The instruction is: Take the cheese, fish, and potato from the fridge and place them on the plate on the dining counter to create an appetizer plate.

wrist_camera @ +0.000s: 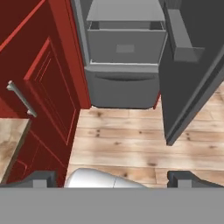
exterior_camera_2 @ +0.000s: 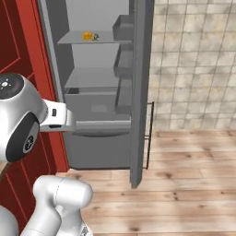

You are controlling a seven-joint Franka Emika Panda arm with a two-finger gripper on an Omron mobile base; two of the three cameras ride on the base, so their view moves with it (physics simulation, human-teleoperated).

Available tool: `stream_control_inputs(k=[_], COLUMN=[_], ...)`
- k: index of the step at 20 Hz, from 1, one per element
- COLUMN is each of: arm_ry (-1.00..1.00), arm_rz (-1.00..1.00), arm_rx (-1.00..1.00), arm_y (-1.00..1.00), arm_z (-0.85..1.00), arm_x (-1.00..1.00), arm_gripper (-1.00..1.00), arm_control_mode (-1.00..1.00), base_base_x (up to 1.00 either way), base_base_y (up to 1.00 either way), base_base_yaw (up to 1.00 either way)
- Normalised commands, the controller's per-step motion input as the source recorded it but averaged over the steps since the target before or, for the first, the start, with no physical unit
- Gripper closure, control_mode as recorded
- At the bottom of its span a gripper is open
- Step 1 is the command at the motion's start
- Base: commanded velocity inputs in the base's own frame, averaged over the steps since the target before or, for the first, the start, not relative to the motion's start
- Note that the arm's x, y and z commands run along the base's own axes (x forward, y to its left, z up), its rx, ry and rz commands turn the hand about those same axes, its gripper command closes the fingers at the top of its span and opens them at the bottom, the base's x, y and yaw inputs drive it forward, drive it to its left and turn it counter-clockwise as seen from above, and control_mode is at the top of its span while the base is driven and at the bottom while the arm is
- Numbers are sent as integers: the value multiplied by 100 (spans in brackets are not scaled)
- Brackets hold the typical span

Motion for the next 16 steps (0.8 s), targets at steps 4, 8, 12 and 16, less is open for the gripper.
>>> stream_control_inputs(k=[4, 8, 12, 16], arm_ry=[0, 0, 0, 0], arm_rz=[0, 0, 0, 0], arm_rx=[0, 0, 0, 0], arm_y=[0, 0, 0, 0], arm_z=[0, 0, 0, 0], arm_x=[0, 0, 0, 0], arm_gripper=[-100, -100, -100, -100], arm_control_mode=[100, 100, 100, 100], base_base_x=[89, 86, 83, 93], base_base_y=[-11, 36, 69, 47], base_base_yaw=[-13, -12, -14, -13])
